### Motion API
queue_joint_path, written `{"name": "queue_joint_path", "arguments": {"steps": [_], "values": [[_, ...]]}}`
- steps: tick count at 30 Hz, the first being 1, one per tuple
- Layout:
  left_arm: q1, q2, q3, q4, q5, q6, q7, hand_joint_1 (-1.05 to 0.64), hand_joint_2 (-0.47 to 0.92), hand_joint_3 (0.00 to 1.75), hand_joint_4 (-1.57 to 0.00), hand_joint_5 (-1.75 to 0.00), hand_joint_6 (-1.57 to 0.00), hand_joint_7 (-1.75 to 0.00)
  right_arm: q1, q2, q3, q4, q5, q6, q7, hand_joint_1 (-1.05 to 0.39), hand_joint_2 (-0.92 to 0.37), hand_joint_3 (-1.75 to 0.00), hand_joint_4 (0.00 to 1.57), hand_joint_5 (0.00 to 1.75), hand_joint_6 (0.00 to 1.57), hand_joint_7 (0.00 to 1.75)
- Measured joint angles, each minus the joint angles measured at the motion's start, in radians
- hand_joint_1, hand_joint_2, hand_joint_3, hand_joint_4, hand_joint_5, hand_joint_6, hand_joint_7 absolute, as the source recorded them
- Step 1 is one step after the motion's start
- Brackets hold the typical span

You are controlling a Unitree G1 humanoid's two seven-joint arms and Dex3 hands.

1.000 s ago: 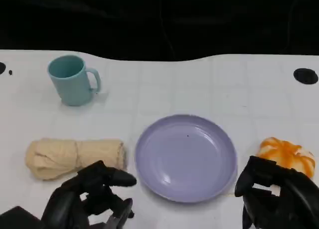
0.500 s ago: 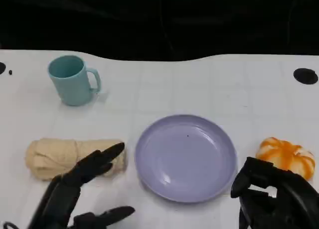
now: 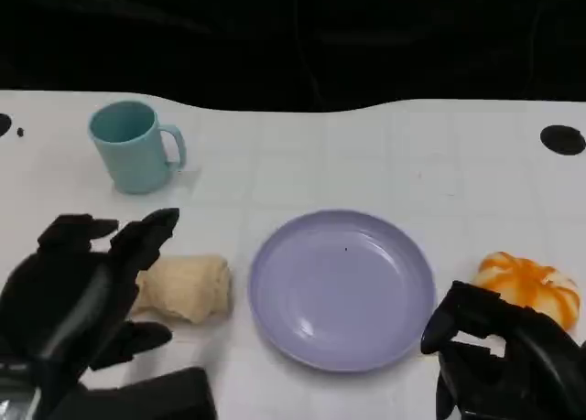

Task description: Grasp the towel on the left side of the plate with the left hand and place it into the plate.

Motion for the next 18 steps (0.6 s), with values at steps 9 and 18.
{"name": "queue_joint_path", "arguments": {"steps": [9, 18], "values": [[-0.18, 0.008, -0.117, 0.183, 0.141, 0.09, -0.124, -0.58, 0.84, 0.0, -0.36, -0.23, -0.34, 0.0, 0.001, 0.0, 0.006, -0.004, -0.002, 0.003, -0.003, -0.08, -0.67, -1.11, 0.7, 1.75, 0.5, 1.68], [-0.312, 0.008, -0.186, 0.436, 0.132, 0.112, -0.122, -0.58, 0.85, 0.01, -0.44, -0.11, -0.37, 0.0, 0.0, 0.0, 0.009, -0.009, -0.004, 0.018, -0.008, -0.08, -0.66, -1.12, 0.7, 1.75, 0.49, 1.67]]}}
